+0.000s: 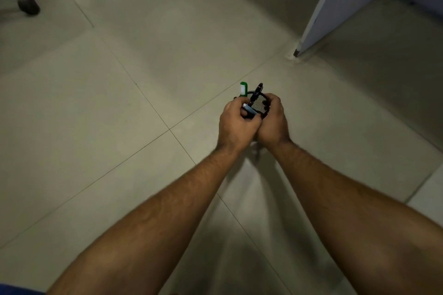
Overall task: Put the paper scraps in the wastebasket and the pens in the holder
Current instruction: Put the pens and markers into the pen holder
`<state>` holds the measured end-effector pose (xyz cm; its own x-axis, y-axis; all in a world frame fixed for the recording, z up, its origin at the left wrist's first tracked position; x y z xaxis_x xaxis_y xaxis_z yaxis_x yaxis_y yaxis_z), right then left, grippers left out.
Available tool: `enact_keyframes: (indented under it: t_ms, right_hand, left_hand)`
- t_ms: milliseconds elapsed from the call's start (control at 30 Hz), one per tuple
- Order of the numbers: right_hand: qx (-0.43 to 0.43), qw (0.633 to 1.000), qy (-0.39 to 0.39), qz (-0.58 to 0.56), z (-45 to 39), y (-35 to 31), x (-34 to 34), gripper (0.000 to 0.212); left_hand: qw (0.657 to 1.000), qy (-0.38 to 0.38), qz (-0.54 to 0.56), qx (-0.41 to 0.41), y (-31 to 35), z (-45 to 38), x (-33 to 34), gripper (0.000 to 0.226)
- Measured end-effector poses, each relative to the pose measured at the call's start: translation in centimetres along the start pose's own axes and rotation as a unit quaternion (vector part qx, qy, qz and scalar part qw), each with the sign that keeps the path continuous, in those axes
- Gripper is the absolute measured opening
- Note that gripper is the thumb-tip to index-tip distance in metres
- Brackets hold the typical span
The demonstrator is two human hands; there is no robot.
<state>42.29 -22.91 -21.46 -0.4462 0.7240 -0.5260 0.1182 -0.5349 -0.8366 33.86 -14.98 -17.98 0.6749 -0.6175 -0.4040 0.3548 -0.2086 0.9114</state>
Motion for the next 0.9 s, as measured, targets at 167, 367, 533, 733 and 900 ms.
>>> enact_keyframes:
  t_ms: [167,367,533,733,900]
  right_hand:
    - [0.004,0.999,-0.018,-0.036,1.0,-2.8,-0.1,0.076]
    - [0.016,0.997,-0.047,-0.051,5.0,-11.6,-2.4,0.083]
    - [0.03,0.995,-0.078,-0.058,8.8,-22.5,-6.1,0.083]
    - [-0.009,0.989,-0.139,-0.058,14.4,-40.1,-12.2,0.079]
    - [-0.04,0.977,-0.203,-0.043,22.0,-51.5,-17.7,0.079]
  left_hand:
    - [1.0,0.023,0.009,-0.014,1.4,0.7,-3.7,0.035]
    - [0.992,0.091,0.012,-0.087,8.3,2.7,-11.9,0.01]
    - [0.987,0.088,-0.005,-0.133,17.1,5.5,-20.6,0.014]
    - [0.976,0.119,-0.071,-0.17,30.8,8.7,-32.9,0.019]
    - [0.959,0.125,-0.116,-0.225,40.2,16.0,-41.4,0.018]
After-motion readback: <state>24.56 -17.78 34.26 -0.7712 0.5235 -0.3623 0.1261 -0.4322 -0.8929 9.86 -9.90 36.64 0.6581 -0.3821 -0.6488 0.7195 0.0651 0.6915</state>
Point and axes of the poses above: each hand's wrist, its own z-axis away from the middle knuckle, its own x-axis out of the palm, y = z × x, the point moved 4 cm from there along -z, towards the middle knuckle
